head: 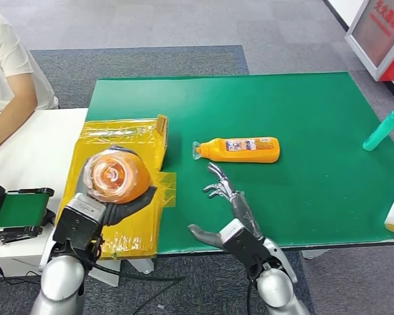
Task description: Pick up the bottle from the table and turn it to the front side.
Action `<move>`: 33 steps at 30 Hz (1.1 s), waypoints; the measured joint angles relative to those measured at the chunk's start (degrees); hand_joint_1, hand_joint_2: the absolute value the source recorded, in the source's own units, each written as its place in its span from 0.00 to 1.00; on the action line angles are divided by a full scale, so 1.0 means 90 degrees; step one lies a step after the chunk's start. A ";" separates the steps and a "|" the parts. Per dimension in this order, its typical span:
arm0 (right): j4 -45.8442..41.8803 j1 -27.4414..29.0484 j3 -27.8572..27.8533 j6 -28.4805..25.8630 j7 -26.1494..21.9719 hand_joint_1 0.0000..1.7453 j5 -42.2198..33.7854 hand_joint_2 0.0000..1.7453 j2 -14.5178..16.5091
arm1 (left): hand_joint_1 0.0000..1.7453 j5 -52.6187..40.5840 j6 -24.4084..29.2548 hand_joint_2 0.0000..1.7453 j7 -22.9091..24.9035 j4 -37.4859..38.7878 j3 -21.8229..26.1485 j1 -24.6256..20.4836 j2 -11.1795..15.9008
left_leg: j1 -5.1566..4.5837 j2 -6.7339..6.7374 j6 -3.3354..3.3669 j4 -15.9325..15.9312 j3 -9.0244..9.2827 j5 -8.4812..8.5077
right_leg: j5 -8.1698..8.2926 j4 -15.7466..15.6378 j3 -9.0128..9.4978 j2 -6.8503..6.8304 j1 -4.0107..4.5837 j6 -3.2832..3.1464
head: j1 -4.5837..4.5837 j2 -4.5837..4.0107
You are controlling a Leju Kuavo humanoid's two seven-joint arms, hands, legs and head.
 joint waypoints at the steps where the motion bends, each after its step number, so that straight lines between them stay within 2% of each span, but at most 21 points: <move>1: -0.0073 0.0030 -0.0045 -0.0001 0.0005 0.00 0.0002 1.00 0.0000 | 1.00 -0.0259 0.0015 1.00 0.0074 -0.0063 0.0106 -0.0017 -0.0001 | 0.0000 0.0000 0.0000 0.0000 0.0000 0.0000 | 0.0000 0.0000 0.0000 0.0000 0.0000 0.0000 | -0.0001 0.0000; 8: -0.0884 0.0299 -0.0408 -0.0042 -0.0049 0.00 0.0148 1.00 0.0001 | 1.00 -0.1857 -0.0025 1.00 0.0531 -0.0236 0.0687 -0.0125 -0.0002 | -0.0001 0.0000 0.0001 0.0000 0.0000 -0.0001 | 0.0000 0.0000 -0.0001 0.0000 -0.0002 0.0001 | -0.0001 0.0000; 13: -0.1318 0.0409 -0.0582 -0.0050 -0.0064 0.00 0.0188 1.00 0.0008 | 1.00 -0.2790 0.0024 1.00 0.0713 -0.0236 0.0822 -0.0219 0.0009 | -0.0001 0.0000 0.0001 0.0000 0.0000 -0.0001 | 0.0000 0.0000 -0.0002 0.0001 -0.0002 0.0000 | -0.0002 0.0000; 18: -0.1670 0.0461 -0.0698 -0.0058 -0.0250 0.00 0.0408 1.00 0.0010 | 1.00 -0.4047 -0.0387 1.00 0.0824 -0.0098 0.0836 -0.0445 0.0195 | -0.0001 0.0000 -0.0001 0.0000 0.0000 0.0000 | 0.0000 0.0001 -0.0005 0.0001 -0.0002 0.0000 | -0.0001 0.0000; 25: -0.2129 0.0353 -0.0864 -0.0070 -0.0491 0.00 0.0848 1.00 0.0006 | 1.00 -0.5299 -0.0729 1.00 0.1028 0.1209 0.0817 -0.1145 0.0870 | 0.0000 0.0002 -0.0010 0.0000 -0.0001 0.0011 | 0.0015 0.0002 -0.0011 0.0005 0.0000 -0.0012 | -0.0001 0.0001; 33: -0.2301 0.0247 -0.0883 0.0007 -0.0564 0.00 0.0847 1.00 -0.0001 | 1.00 -0.6033 -0.0782 1.00 0.1035 0.2743 0.0864 -0.1611 0.1206 | -0.0001 0.0002 -0.0007 0.0000 -0.0006 0.0014 | 0.0018 0.0003 -0.0014 0.0005 -0.0001 -0.0009 | -0.0001 0.0000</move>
